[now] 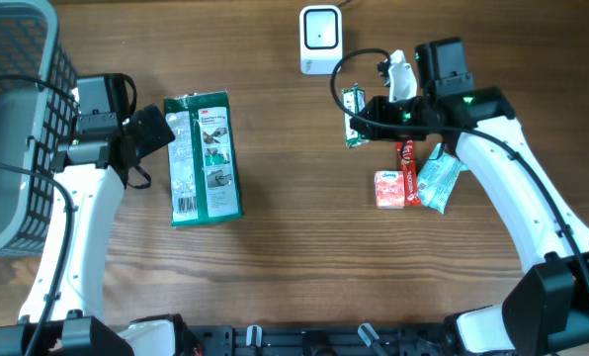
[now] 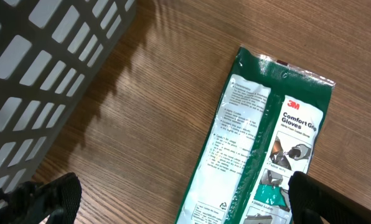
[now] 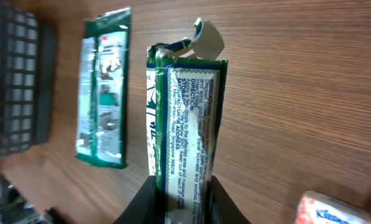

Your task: Scan the item barcode

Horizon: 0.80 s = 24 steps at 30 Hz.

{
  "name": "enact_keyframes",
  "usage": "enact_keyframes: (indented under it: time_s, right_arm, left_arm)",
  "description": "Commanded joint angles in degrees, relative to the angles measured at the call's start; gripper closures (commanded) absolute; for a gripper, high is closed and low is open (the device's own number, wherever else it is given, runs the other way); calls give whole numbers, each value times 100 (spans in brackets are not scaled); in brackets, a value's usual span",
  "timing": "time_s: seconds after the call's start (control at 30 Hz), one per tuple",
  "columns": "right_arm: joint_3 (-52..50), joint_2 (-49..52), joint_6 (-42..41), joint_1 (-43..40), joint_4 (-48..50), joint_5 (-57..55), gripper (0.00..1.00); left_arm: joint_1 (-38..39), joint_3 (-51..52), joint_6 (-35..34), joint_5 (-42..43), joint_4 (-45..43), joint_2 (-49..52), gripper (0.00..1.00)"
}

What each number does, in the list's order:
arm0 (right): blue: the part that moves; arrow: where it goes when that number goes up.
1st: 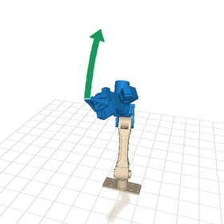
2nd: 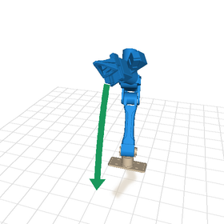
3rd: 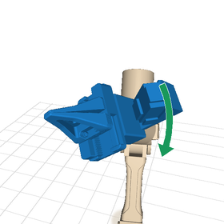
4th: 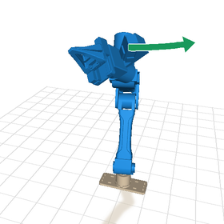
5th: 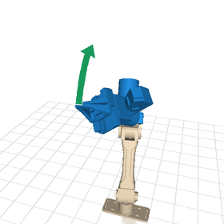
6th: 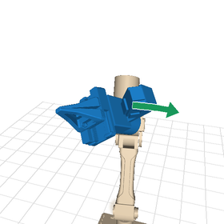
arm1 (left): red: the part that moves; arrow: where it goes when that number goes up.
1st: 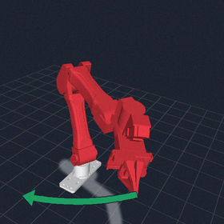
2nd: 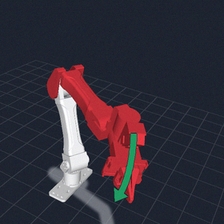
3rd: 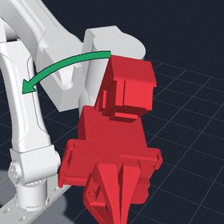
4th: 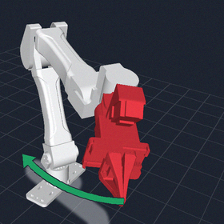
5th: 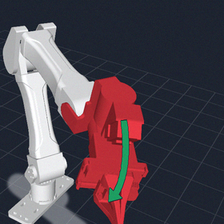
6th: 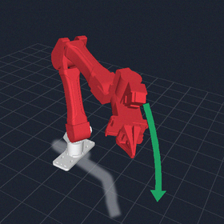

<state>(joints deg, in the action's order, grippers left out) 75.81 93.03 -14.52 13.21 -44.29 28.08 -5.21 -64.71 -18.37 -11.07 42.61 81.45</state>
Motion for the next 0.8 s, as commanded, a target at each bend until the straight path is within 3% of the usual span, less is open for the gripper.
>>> enact_keyframes:
  time_s: [0.0,0.4,0.53,0.77]
  right_arm:
    - [227,39,-68,28,-243,-507,96]
    - [3274,125,138,35,-1978,-1491,96]
    - [3410,179,229,35,-1390,-1637,96]
    - [3410,901,341,46,-1217,-1709,96]
  left_arm:
    - [-22,-17,-55,9,-13,-33,0]
    - [-22,-17,-52,9,-9,-33,0]
    - [-22,-17,-52,9,-13,-33,0]
    - [-22,-17,-52,9,-11,-33,0]
